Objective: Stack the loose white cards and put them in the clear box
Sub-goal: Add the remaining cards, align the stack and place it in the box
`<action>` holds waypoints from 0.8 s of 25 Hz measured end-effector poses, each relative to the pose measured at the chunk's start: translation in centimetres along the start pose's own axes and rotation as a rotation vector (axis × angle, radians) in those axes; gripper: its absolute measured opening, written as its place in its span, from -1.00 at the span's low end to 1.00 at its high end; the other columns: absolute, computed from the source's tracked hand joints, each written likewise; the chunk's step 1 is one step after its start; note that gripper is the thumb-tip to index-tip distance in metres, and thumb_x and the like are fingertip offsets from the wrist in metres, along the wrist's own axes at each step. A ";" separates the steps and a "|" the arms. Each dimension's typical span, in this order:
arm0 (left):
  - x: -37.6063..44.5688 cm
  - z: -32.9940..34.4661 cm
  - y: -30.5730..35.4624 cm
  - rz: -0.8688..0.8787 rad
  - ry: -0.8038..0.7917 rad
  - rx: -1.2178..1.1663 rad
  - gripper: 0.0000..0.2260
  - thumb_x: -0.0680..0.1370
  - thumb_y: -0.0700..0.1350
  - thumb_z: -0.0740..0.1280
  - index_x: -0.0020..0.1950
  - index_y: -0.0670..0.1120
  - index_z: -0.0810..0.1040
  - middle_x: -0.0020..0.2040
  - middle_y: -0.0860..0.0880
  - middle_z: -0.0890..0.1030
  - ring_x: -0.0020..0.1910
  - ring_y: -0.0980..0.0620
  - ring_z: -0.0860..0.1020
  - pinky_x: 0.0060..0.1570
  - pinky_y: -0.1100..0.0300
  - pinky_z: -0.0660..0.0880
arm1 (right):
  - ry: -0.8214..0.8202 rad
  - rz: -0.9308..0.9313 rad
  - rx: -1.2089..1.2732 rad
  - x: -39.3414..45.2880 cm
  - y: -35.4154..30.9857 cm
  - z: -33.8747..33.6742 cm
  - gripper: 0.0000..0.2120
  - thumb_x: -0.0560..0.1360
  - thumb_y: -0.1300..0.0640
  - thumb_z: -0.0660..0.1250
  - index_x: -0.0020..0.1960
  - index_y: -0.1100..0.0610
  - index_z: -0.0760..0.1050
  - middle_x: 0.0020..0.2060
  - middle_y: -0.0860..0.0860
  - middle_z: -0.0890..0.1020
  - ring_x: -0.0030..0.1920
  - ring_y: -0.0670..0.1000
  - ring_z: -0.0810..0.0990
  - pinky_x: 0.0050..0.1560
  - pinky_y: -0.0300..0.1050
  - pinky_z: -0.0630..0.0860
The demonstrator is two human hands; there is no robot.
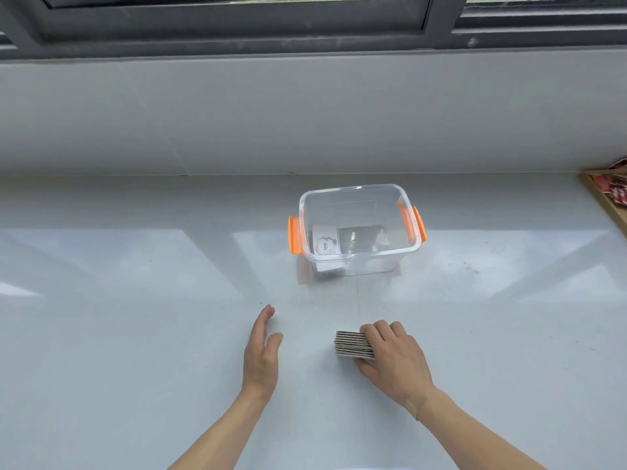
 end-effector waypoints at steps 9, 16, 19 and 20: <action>-3.6 11.4 1.1 -0.230 -0.320 -0.290 -0.62 0.66 0.07 0.09 0.48 0.09 0.30 0.49 0.13 0.33 0.44 0.23 0.27 0.45 0.19 0.11 | 0.030 0.017 -0.004 0.1 0.2 -0.1 -0.64 0.26 -0.15 0.45 -0.04 -0.01 0.48 -0.21 -0.08 0.53 -0.22 0.07 0.48 -0.47 -0.06 0.46; -4.9 12.9 1.8 -0.168 -0.265 -0.169 -0.57 0.66 0.06 0.12 0.53 0.08 0.16 0.52 0.13 0.24 0.43 0.26 0.24 0.41 0.21 0.15 | 0.035 0.015 -0.007 -0.3 0.2 0.1 -0.66 0.26 -0.14 0.46 -0.07 -0.01 0.48 -0.24 -0.08 0.53 -0.25 0.06 0.47 -0.47 -0.08 0.42; -3.7 11.7 1.9 -0.155 -0.239 -0.134 -0.58 0.65 0.10 0.12 0.51 0.18 0.15 0.44 0.16 0.34 0.27 0.41 0.32 0.16 0.39 0.25 | 0.049 -0.015 0.000 -0.5 0.5 -0.2 -0.66 0.27 -0.15 0.46 -0.09 0.00 0.49 -0.25 -0.08 0.53 -0.26 0.06 0.48 -0.46 -0.06 0.43; -3.1 11.0 2.1 -0.118 -0.181 -0.058 -0.59 0.65 0.09 0.12 0.50 0.18 0.17 0.42 0.15 0.37 0.27 0.36 0.35 0.10 0.42 0.26 | 0.048 -0.008 0.006 -0.4 0.4 -0.2 -0.66 0.27 -0.15 0.46 -0.09 0.01 0.49 -0.25 -0.07 0.54 -0.25 0.07 0.48 -0.46 -0.05 0.44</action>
Point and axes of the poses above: each hand's wrist, its own x-axis towards the middle knuckle, its own z-axis out of the palm, y = z × x, the point moved 6 cm from there along x, towards the middle knuckle
